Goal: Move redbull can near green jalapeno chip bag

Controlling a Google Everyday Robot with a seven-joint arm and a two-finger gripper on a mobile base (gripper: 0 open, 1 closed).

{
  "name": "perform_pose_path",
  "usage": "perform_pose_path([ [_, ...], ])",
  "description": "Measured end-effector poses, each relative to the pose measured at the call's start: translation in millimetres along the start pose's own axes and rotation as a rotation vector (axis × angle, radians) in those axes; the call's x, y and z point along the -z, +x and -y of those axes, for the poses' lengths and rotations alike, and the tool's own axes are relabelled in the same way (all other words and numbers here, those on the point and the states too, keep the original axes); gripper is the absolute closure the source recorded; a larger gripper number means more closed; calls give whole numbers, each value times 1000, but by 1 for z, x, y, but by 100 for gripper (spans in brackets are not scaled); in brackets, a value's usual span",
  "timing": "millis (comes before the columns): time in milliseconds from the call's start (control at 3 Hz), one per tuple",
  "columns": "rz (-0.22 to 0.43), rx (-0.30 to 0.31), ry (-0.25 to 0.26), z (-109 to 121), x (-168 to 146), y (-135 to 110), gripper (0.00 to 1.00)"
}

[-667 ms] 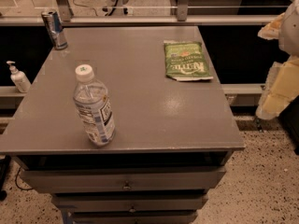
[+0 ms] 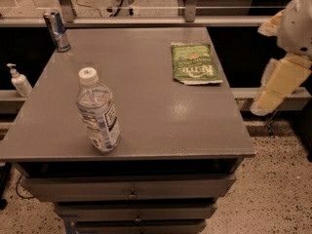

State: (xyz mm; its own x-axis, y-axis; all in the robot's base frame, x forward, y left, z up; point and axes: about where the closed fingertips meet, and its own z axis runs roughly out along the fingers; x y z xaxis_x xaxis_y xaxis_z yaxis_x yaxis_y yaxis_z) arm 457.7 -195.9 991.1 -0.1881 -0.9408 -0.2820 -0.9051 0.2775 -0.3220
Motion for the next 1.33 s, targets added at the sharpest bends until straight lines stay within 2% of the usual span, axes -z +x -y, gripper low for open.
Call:
perform_pose_path([
  [333, 135, 2, 34, 32, -19, -48, 0],
  [667, 280, 4, 52, 56, -38, -110, 0],
  [1000, 422, -17, 38, 58, -62, -174, 0],
  [1333, 453, -21, 69, 65, -59, -183, 0],
])
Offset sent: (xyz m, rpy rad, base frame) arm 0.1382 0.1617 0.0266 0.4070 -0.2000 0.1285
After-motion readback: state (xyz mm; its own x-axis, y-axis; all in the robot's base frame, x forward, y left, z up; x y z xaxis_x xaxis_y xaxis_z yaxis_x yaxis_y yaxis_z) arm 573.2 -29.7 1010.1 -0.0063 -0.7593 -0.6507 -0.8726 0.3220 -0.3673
